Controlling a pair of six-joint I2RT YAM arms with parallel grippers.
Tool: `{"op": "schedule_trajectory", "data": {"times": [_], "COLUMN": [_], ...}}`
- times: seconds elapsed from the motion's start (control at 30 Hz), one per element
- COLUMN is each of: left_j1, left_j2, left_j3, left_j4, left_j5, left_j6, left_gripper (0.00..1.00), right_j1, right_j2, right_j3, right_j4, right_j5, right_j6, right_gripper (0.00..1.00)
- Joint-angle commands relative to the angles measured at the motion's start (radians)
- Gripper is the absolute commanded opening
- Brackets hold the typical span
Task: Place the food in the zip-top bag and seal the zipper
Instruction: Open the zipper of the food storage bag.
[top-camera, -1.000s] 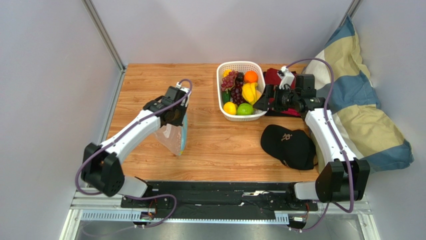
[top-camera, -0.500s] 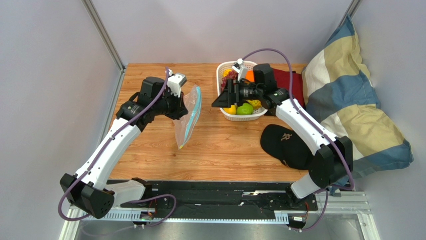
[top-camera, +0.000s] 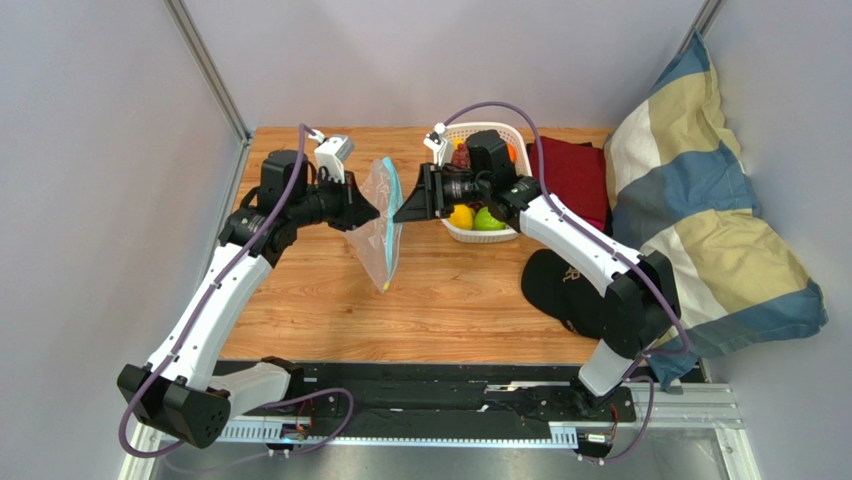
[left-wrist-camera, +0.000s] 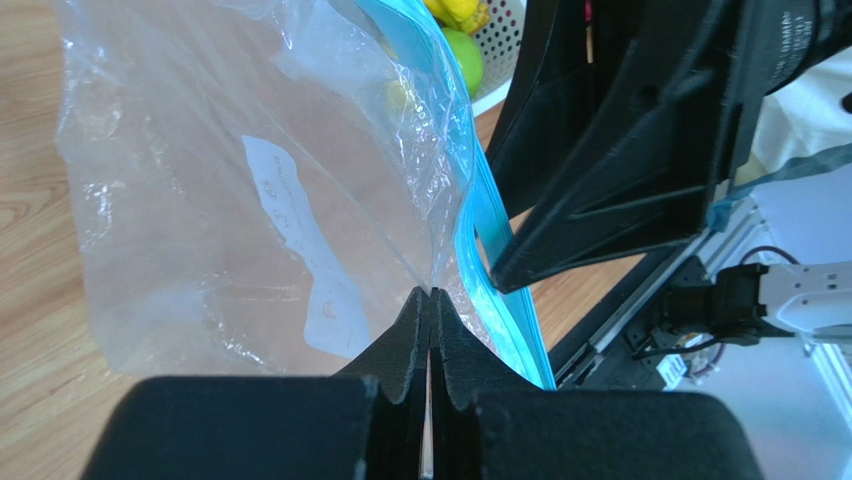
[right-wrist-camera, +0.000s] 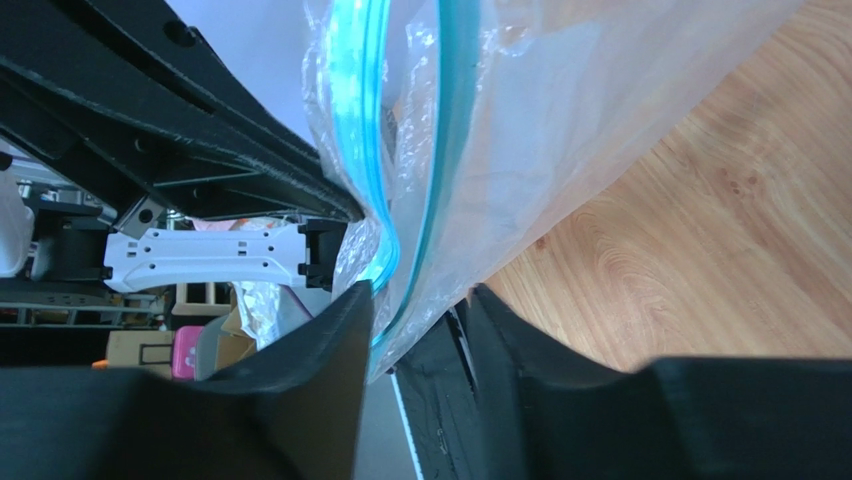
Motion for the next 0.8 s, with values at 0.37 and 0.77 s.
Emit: {"op": "schedule_trajectory", "data": {"times": [0.37, 0.77], "left_j1": [0.116, 0.035], "left_j2": [0.028, -0.026], "left_j3": [0.027, 0.1], "left_j4": [-0.057, -0.154], "left_j5": [0.028, -0.096], "left_j6": [-0.085, 0.002], "left_gripper": [0.51, 0.92], "right_j1": [0.009, 0.072], "right_j2": [-0.055, 0.036], "right_j3": [-0.085, -0.025], "right_j4": [0.205, 0.254], "right_j5": [0.018, 0.096], "right_j6": [0.116, 0.221], "right_gripper": [0.0, 0.0]}}
